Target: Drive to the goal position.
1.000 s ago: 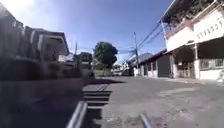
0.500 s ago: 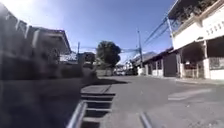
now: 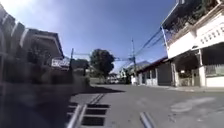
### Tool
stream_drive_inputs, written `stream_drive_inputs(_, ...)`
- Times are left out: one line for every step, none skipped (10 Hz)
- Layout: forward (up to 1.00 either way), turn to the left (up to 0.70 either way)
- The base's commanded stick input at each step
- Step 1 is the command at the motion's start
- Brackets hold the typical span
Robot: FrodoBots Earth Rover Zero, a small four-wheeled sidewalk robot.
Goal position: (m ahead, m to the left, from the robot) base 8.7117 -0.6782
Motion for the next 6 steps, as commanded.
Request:
stream_drive_inputs(0.70, 0.00)
stream_drive_inputs(0.70, 0.00)
stream_drive_inputs(0.70, 0.00)
stream_drive_inputs(0.70, 0.00)
stream_drive_inputs(0.70, 0.00)
stream_drive_inputs(0.70, 0.00)
